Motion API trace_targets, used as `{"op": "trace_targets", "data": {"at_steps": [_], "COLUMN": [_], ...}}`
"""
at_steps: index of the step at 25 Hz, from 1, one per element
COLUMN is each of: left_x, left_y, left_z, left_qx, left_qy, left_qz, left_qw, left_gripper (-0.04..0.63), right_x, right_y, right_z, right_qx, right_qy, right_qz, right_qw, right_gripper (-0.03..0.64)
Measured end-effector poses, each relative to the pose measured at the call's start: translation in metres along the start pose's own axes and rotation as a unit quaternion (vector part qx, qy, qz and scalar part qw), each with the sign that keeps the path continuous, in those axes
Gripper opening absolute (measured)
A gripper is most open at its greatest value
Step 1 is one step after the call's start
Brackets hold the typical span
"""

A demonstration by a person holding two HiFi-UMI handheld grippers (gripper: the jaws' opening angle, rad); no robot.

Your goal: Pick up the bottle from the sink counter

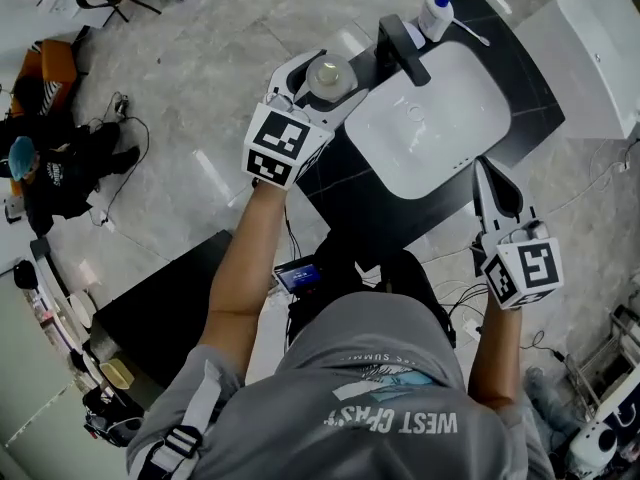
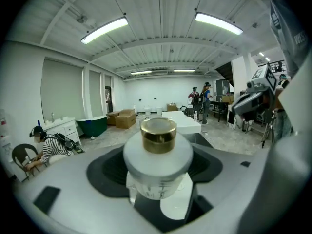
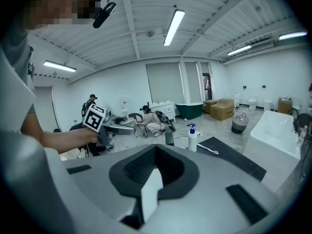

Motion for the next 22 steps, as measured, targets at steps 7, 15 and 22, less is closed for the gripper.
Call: {"op": "trace_targets", "data": {"at_steps": [7, 15, 22], "left_x": [0.062, 0.127, 0.171], "left_y": [0.053, 0.091, 0.106], "left_z": [-0.032, -0.07, -0.099], "left_qx": [-0.026, -0.039, -0.07], "left_qy": [-0.002, 0.012, 0.024], "left_qz": [-0.019, -0.043, -0.062], "left_qw": [0.9995, 0.9983, 0.9953], "left_gripper": [0.333, 0.333, 0.333], "right_x": [0.008, 0.021, 0.035], "right_y": [0.026, 0.051, 0.071], "right_z": [0.007, 0.019, 0.033], "right_qx": [0.015, 0.034, 0.06], "right_qy": [0.011, 0.027, 0.042], "right_qz": [-0.041, -0.077, -0.101], "right_qw": [0.999, 0.996, 0.992], "right_gripper": [0.002, 0.002, 0.002]}}
Point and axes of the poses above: the fingertips, and each gripper's own axes: x backward along the fingers, z to its left, y out of its top, the point moved 4 cm from there along x, backward along the fingers, and after that the axes turned 12 degrees about -y, right-handed, at the moved point
